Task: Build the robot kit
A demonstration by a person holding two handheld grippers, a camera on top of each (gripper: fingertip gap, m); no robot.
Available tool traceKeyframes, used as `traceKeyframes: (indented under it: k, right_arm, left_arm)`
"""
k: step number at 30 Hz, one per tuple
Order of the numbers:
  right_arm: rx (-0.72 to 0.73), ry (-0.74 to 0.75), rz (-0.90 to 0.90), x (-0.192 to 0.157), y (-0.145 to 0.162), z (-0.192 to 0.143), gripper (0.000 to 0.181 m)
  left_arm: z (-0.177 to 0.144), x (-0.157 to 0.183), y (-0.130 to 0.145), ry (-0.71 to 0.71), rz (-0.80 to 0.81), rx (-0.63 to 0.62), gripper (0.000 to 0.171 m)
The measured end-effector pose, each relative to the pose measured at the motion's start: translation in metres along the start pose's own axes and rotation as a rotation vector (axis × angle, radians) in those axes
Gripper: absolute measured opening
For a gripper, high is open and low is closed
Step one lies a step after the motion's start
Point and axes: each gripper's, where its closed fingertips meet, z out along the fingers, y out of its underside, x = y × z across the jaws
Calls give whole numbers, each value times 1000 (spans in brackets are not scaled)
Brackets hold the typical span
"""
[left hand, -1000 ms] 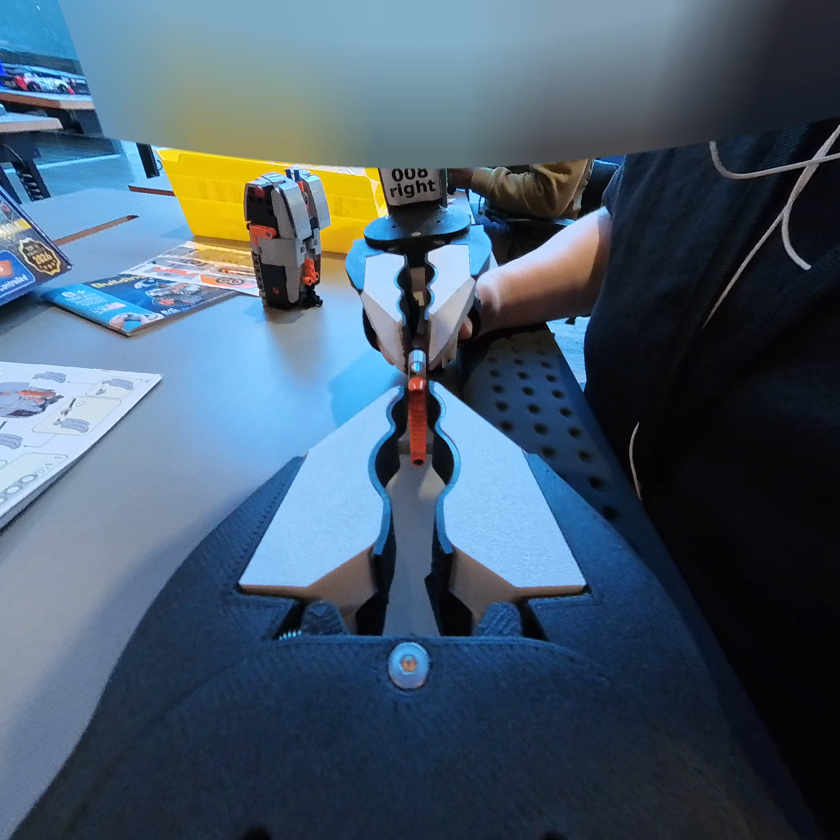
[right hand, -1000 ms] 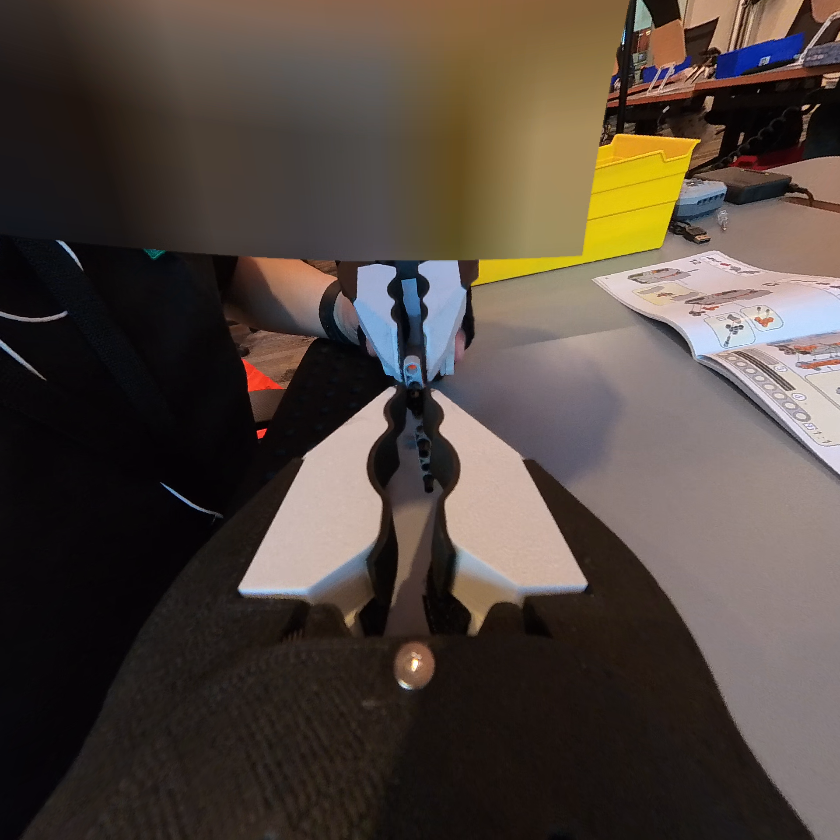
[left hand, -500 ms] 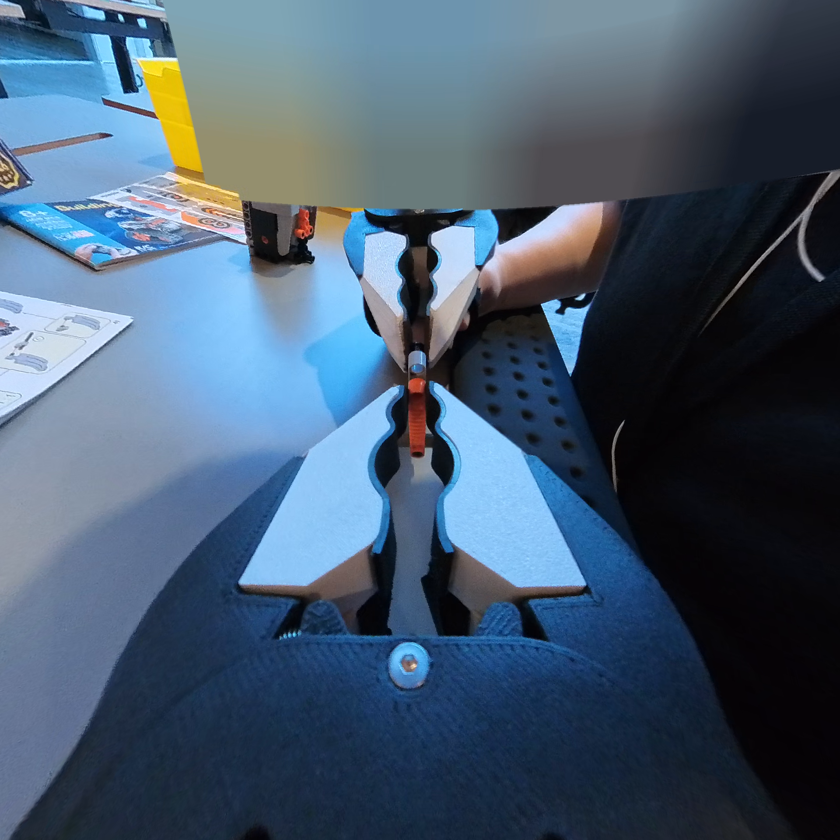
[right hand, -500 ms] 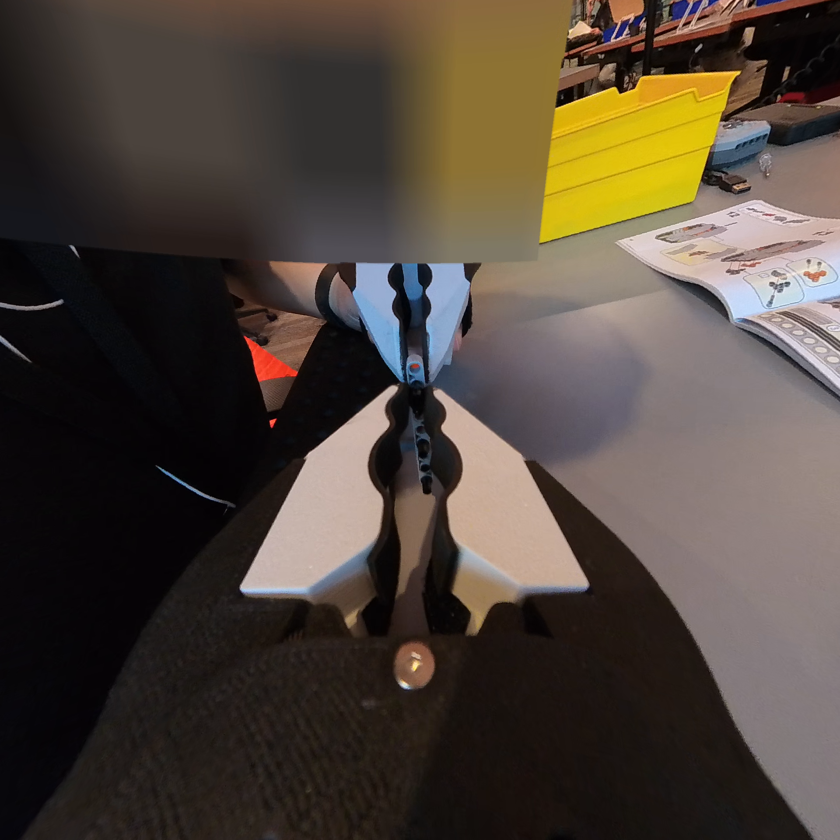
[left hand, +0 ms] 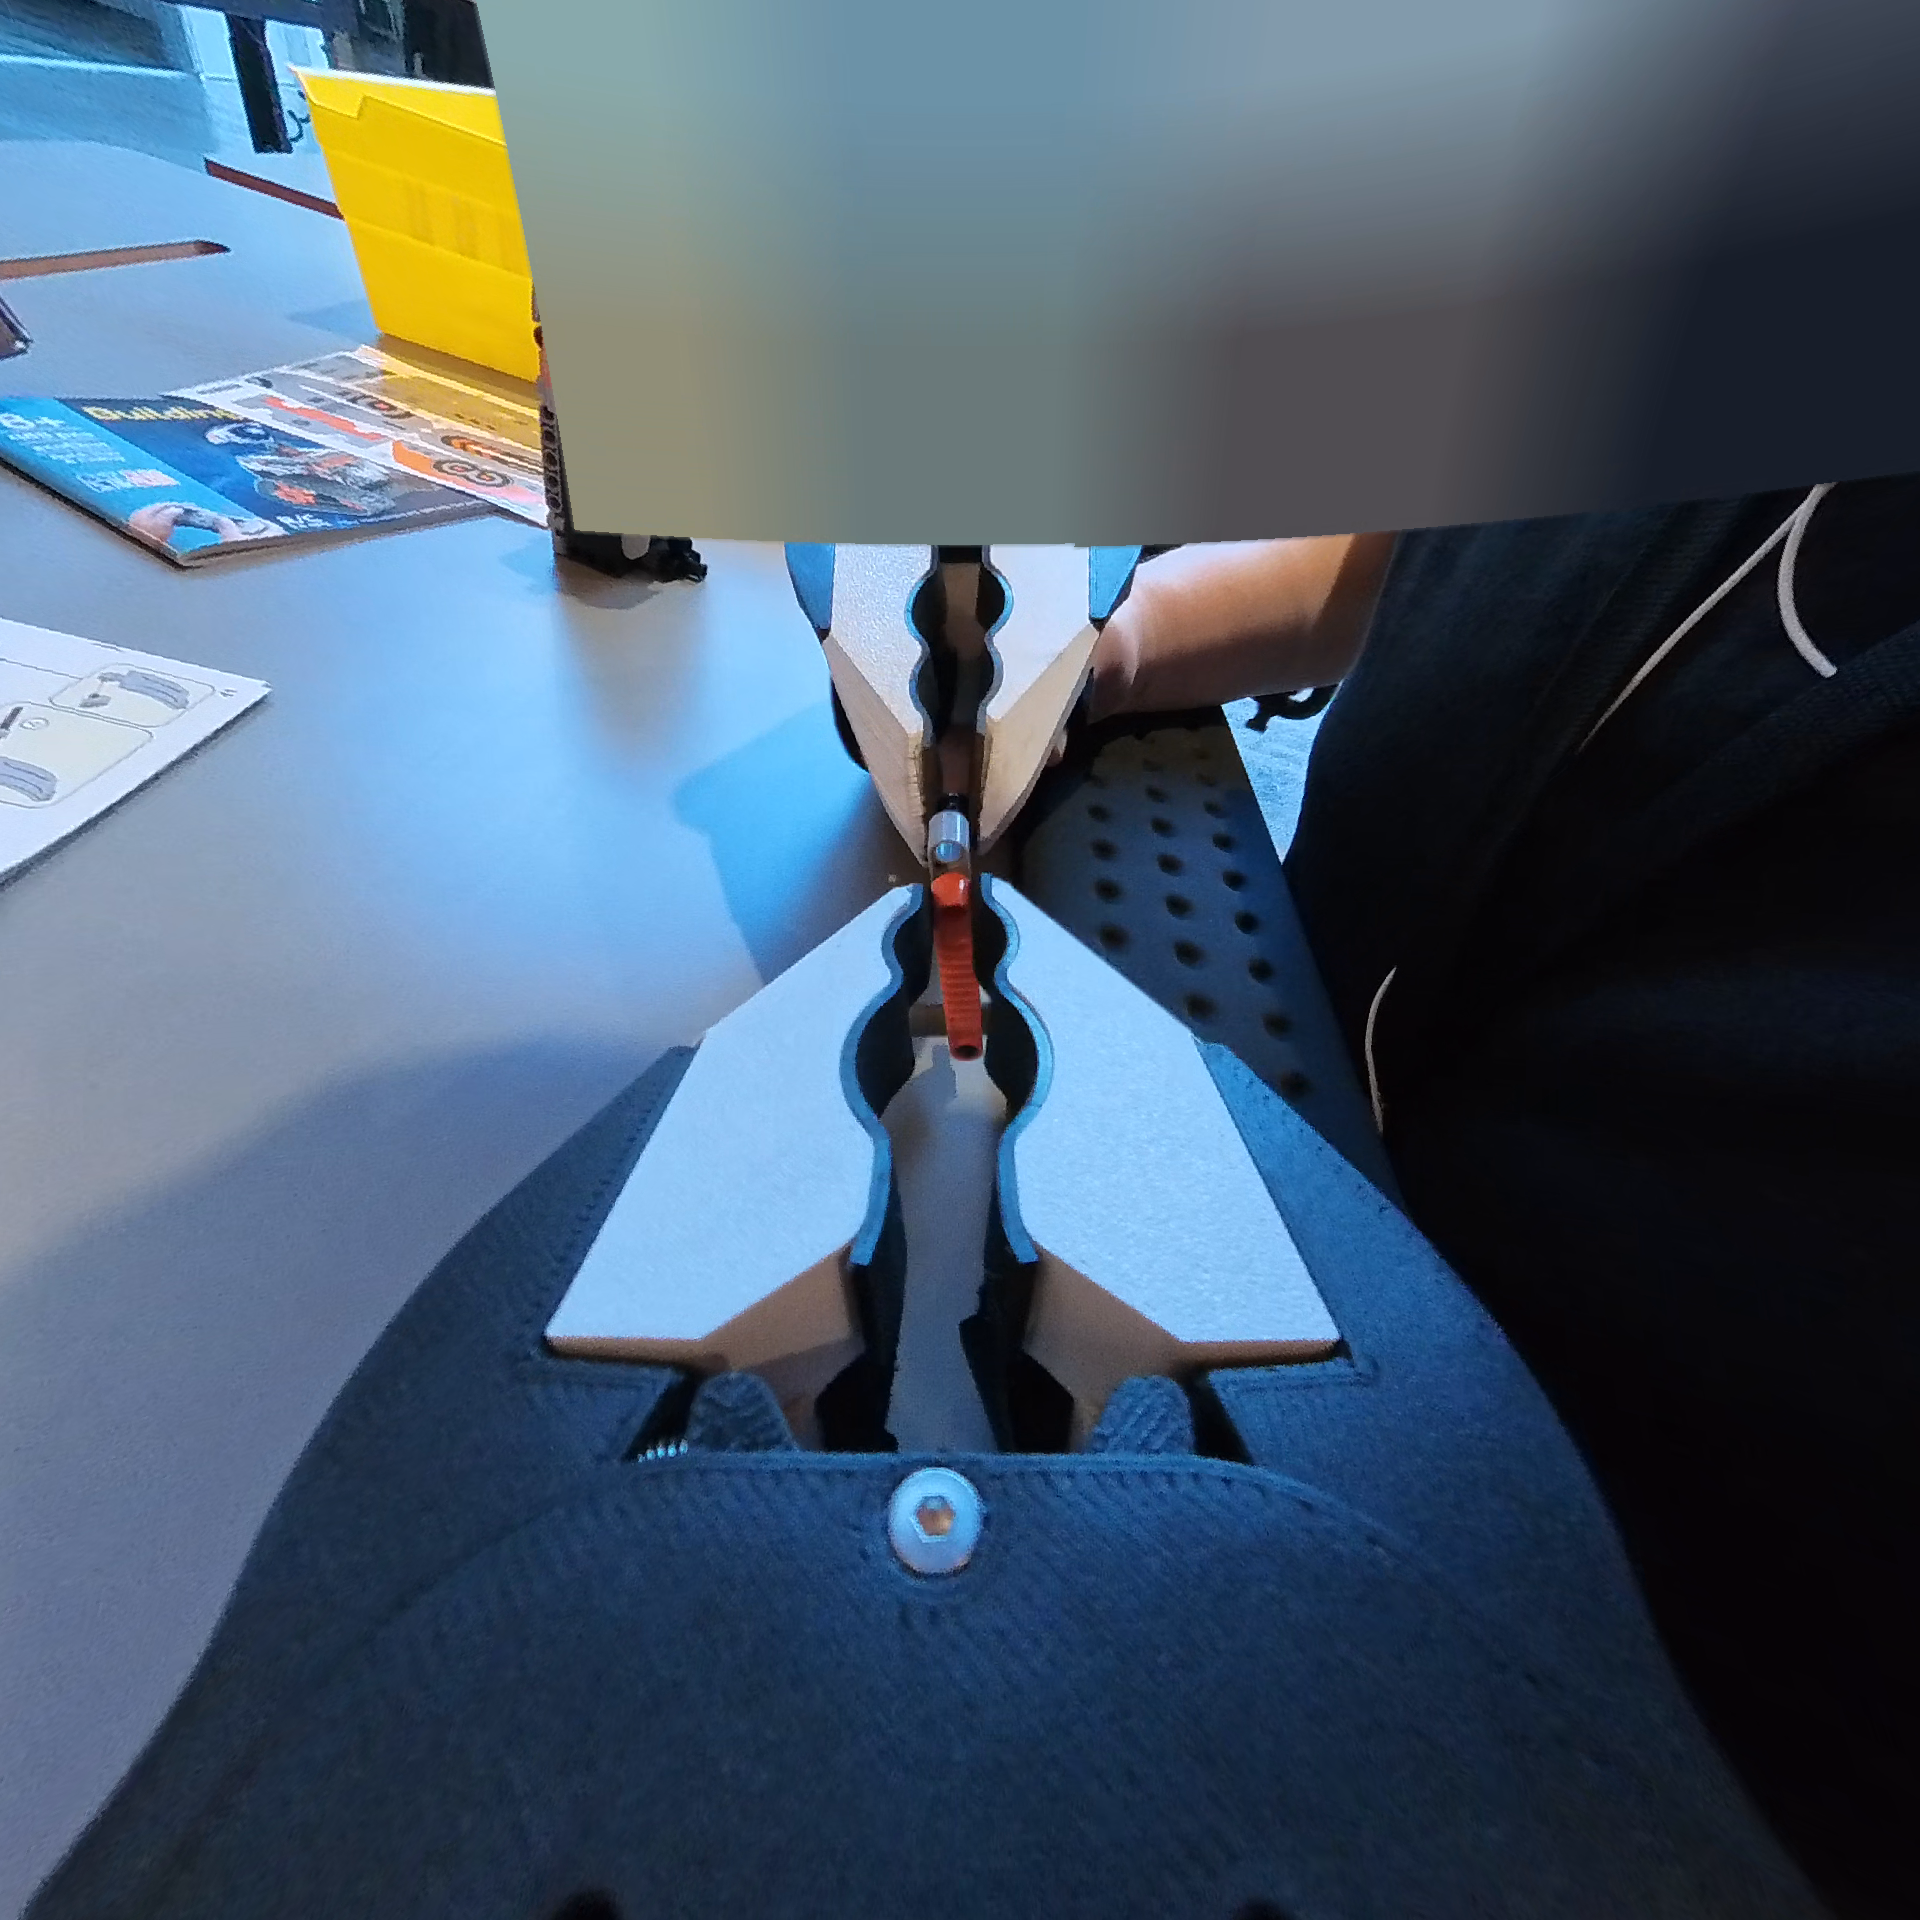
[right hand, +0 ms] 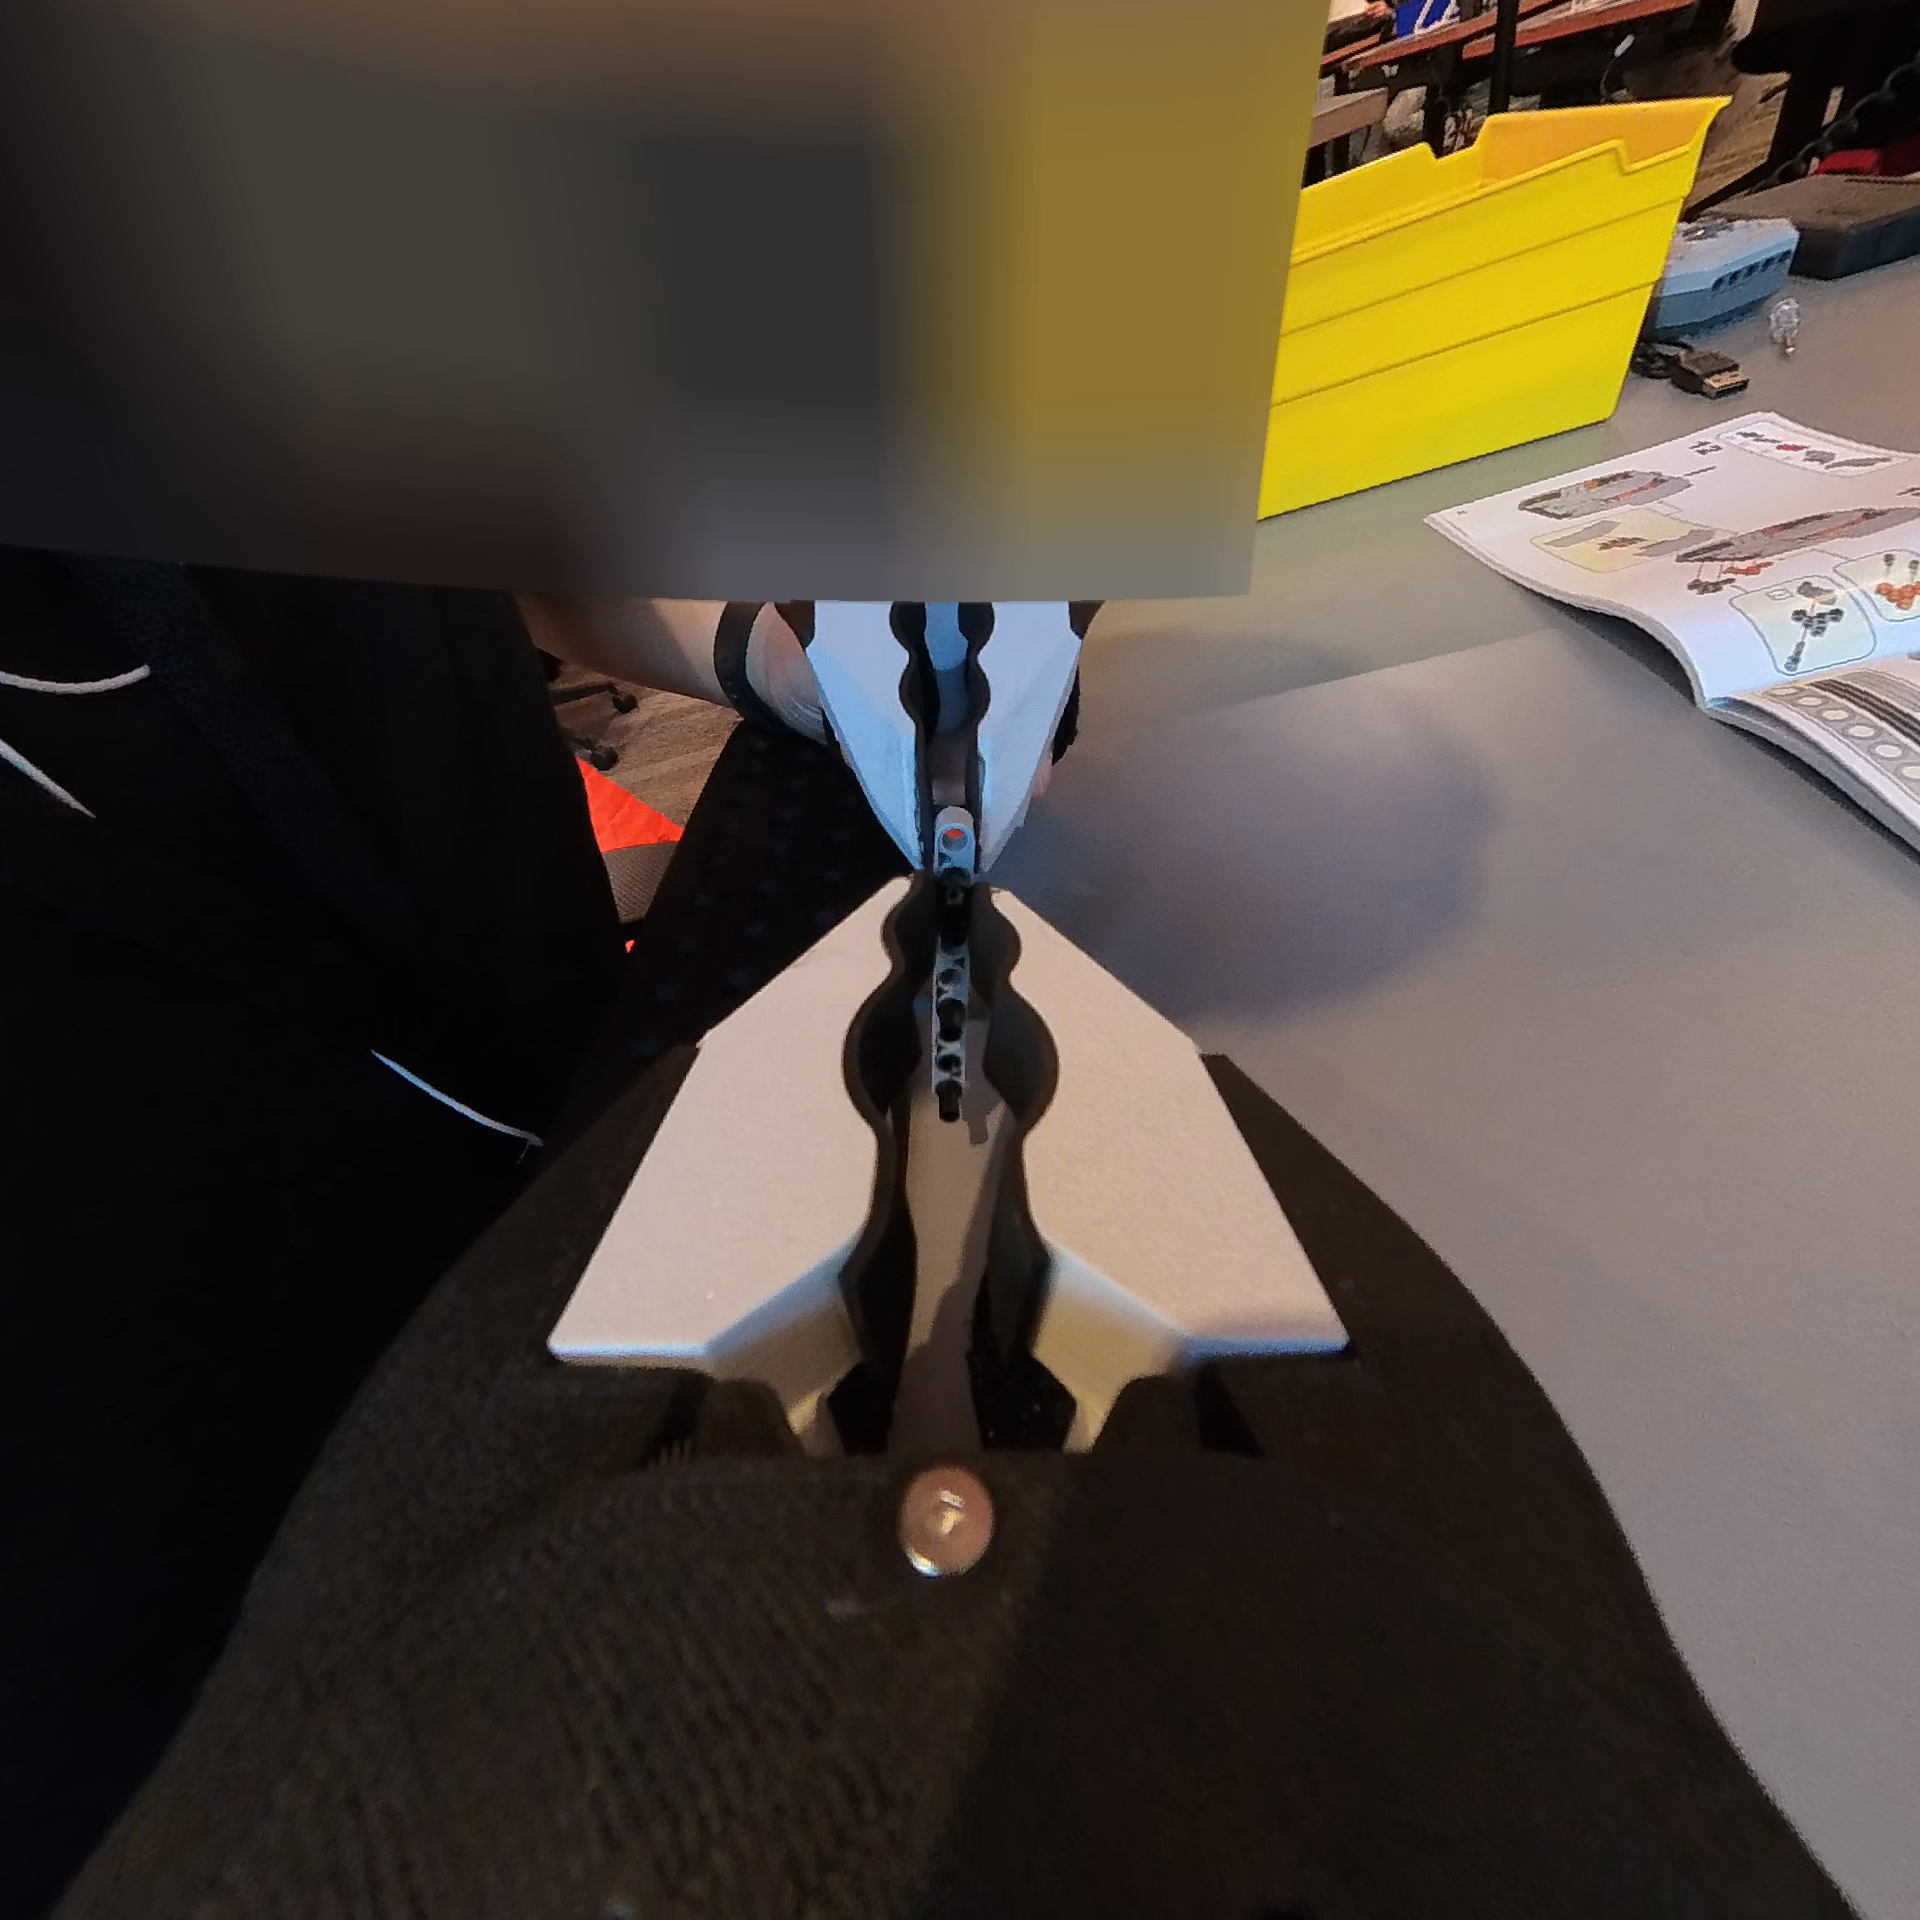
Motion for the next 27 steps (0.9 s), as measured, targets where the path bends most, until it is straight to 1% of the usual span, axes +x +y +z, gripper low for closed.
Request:
traceKeyframes:
  k: [7, 12, 21, 24, 25, 27]
  right_arm:
    - [-15, 2, -8, -1, 2, 1, 6]
    - [-28, -2, -11, -2, 4, 2, 6]
    - [-66, -27, -26, -6, 9, 5, 7]
    - [-30, -20, 22, -1, 4, 4, 7]
    - [-6, -20, 48, 2, 0, 4, 6]
    - [-4, -15, 56, 3, 0, 4, 6]
  left_arm:
    - [0, 1, 0, 14, -13, 3, 5]
    - [1, 1, 2, 9, 1, -11, 5]
    - [5, 6, 7, 43, 3, -50, 4]
    - [3, -1, 0, 36, -54, -7, 4]
    - [3, -3, -2, 21, -58, 13, 4]
    - [3, -4, -3, 1, -42, 15, 5]
